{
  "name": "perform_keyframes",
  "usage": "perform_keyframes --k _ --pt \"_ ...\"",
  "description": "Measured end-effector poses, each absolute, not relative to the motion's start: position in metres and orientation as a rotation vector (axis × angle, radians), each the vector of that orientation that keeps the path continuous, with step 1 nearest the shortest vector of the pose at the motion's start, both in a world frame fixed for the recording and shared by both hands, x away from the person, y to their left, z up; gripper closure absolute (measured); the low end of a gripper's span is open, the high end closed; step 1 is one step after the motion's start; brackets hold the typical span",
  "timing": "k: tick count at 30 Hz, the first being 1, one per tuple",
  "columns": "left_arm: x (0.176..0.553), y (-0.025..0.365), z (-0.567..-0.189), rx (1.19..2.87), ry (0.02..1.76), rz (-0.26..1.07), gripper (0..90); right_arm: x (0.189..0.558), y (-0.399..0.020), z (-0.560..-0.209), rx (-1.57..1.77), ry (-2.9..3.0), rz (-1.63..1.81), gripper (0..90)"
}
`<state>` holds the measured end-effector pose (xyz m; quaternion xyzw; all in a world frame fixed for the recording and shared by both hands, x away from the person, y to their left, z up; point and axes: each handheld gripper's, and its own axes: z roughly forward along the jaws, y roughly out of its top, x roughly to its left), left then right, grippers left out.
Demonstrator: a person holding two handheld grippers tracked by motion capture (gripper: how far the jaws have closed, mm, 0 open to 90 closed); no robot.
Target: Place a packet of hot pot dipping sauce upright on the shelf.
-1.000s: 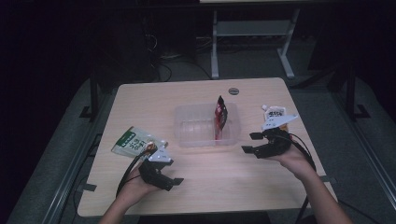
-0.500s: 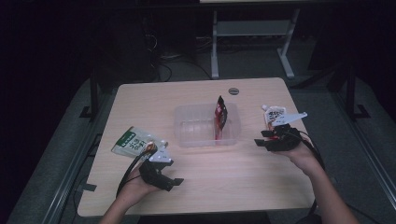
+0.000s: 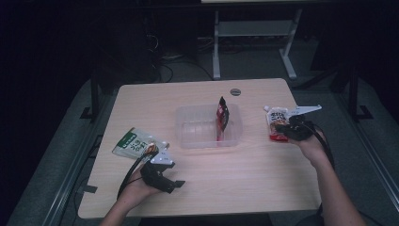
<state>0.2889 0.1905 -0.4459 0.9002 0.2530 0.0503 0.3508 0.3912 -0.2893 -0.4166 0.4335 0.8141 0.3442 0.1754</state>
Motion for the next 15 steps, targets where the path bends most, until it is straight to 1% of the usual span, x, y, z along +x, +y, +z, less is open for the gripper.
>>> perform_keyframes --k 7,15 --pt "0.288 0.189 -0.447 2.33 0.66 0.12 18.7 0.406 -0.304 -0.432 1.306 2.281 0.907 89.8" --pt "0.289 0.19 -0.448 2.323 0.673 0.12 18.7 0.421 -0.309 -0.453 1.35 2.294 0.83 89.8"
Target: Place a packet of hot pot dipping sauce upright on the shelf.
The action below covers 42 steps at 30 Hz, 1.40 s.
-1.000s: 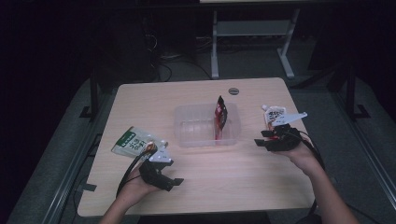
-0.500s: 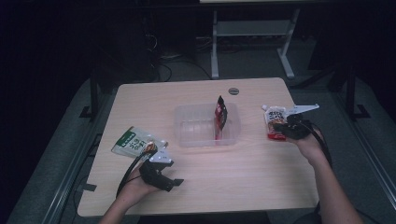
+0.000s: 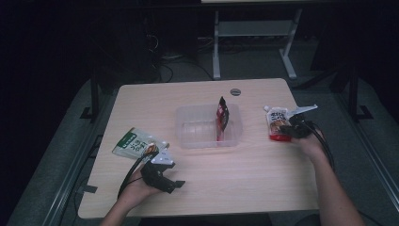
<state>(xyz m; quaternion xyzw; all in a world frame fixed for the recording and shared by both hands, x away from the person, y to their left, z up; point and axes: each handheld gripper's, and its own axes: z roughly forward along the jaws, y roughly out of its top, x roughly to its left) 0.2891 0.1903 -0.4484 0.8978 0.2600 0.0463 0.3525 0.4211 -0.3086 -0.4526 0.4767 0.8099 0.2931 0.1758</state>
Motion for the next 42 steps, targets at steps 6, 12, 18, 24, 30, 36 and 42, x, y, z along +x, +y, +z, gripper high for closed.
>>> perform_keyframes --k 6,12,18,24,30,36,42 --pt "0.288 0.191 -0.45 2.333 0.677 0.118 18.7 0.425 -0.308 -0.46 1.364 2.32 0.812 90.0" --pt "0.289 0.19 -0.451 2.341 0.668 0.115 18.7 0.426 -0.303 -0.463 1.352 2.335 0.787 90.0" --pt "0.289 0.19 -0.451 2.338 0.674 0.111 18.7 0.42 -0.297 -0.461 1.305 2.408 0.777 90.0" --pt "0.289 0.187 -0.451 2.343 0.662 0.114 18.7 0.412 -0.288 -0.459 1.246 2.474 0.781 90.0" --pt "0.29 0.183 -0.451 2.349 0.648 0.108 18.7 0.401 -0.281 -0.458 1.207 2.522 0.79 90.0" --pt "0.291 0.177 -0.449 2.342 0.618 0.099 18.6 0.392 -0.272 -0.457 1.162 2.559 0.782 90.0" --pt "0.297 0.169 -0.445 2.325 0.592 0.089 18.7 0.378 -0.266 -0.457 1.142 2.595 0.833 90.0"
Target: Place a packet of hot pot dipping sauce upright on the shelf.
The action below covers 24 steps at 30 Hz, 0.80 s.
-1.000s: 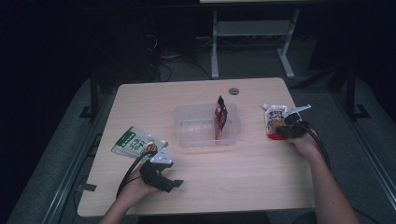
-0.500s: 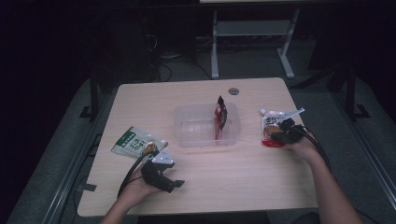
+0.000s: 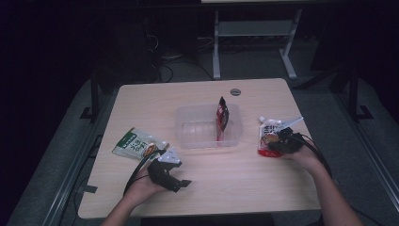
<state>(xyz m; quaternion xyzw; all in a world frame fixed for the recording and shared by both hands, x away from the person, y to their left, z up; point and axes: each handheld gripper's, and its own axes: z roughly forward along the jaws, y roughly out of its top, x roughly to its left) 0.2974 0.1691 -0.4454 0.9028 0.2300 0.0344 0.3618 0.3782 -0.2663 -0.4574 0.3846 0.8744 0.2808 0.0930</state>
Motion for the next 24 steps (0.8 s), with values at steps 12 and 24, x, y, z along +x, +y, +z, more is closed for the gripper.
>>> perform_keyframes --k 12,24 --pt "0.305 0.155 -0.444 2.318 0.532 0.076 18.6 0.353 -0.236 -0.457 1.011 2.706 0.9 90.0" --pt "0.306 0.154 -0.444 2.314 0.533 0.064 18.7 0.337 -0.194 -0.457 0.829 2.818 0.958 90.0"
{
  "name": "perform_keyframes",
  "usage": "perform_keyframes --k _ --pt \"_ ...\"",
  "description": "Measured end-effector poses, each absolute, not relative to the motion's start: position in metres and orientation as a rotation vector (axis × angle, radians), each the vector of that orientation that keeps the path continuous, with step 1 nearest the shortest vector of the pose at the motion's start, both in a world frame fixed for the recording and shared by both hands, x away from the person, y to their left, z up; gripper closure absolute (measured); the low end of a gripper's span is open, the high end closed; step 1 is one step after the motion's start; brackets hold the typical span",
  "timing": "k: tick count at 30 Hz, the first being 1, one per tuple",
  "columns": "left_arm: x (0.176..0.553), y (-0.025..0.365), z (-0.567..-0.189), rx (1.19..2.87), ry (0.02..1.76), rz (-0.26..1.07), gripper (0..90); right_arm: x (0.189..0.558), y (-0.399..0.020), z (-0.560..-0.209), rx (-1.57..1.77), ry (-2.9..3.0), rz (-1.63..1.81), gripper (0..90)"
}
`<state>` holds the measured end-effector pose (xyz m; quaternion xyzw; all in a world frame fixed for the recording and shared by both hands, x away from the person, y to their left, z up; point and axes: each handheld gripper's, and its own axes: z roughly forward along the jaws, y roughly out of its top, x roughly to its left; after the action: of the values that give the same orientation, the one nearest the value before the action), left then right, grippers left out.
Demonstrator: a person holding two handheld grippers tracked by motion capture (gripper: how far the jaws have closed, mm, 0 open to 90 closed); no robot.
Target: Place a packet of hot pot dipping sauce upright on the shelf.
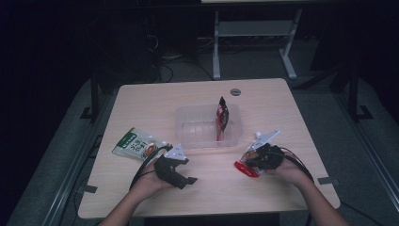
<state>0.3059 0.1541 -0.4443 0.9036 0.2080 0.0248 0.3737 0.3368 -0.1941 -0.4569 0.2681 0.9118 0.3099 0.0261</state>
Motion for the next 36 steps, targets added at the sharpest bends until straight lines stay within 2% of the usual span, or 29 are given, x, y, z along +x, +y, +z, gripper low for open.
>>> perform_keyframes --k 7,17,26,36 --pt "0.305 0.154 -0.444 2.319 0.538 0.071 18.7 0.335 -0.184 -0.455 0.75 2.855 0.987 89.9" --pt "0.304 0.155 -0.445 2.317 0.553 0.08 18.7 0.349 -0.225 -0.44 0.958 2.703 1.029 89.9" --pt "0.305 0.154 -0.447 2.335 0.544 0.072 18.7 0.368 -0.255 -0.445 1.084 2.602 0.96 90.0" --pt "0.304 0.153 -0.448 2.336 0.556 0.056 19.1 0.375 -0.253 -0.458 1.073 2.643 0.869 90.0"
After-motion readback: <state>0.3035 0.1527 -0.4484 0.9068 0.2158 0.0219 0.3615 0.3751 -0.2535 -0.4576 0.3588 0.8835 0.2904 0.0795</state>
